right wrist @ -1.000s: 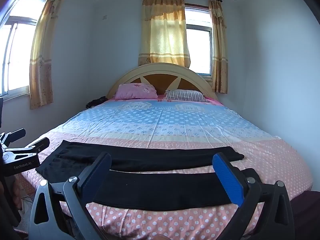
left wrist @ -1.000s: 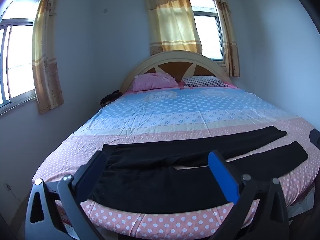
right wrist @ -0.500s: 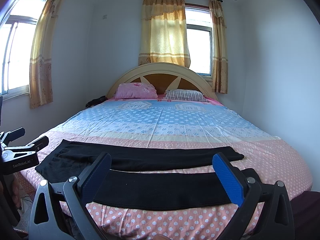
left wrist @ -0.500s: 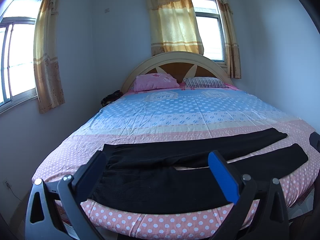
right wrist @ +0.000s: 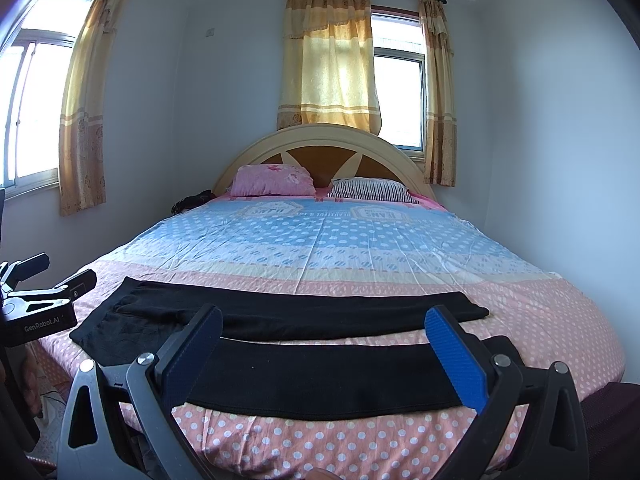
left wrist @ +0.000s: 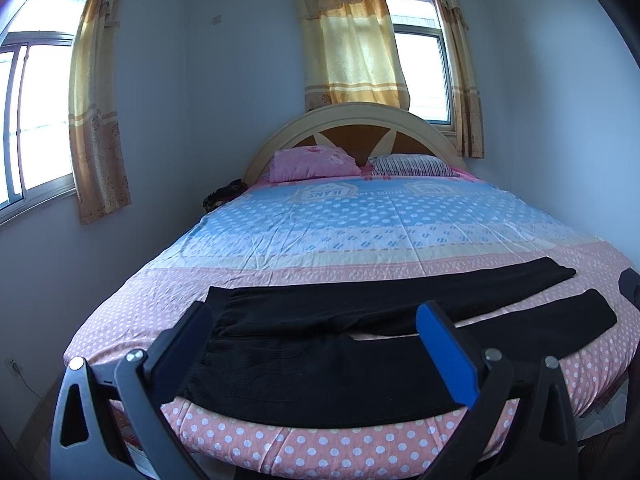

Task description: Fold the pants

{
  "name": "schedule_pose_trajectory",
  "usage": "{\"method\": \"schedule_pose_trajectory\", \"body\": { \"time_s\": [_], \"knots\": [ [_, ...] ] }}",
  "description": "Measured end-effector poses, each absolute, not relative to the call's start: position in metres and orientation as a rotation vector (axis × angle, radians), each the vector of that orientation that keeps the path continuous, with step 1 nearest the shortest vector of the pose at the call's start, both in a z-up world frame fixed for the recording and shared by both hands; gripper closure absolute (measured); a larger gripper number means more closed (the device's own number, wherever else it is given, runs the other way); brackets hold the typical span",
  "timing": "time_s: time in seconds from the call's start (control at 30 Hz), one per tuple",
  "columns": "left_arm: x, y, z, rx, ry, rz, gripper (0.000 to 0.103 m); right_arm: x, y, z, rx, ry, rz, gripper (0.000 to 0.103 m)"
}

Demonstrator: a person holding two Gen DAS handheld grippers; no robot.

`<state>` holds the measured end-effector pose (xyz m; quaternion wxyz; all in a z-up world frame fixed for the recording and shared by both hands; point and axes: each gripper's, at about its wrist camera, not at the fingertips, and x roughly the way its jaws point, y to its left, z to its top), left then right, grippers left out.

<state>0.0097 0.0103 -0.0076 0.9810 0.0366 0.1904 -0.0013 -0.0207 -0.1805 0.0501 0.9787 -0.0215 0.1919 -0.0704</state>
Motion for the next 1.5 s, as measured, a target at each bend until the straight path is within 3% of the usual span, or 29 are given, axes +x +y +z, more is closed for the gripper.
{"method": "schedule_pose_trajectory", "body": {
  "time_s": [1.5],
  "knots": [
    [0.015,0.013,-0.018,0.065,0.412,0.001,0.000,-0.008,-0.182,0.033,-0.056,0.435,-0.070,0.001]
  ]
}}
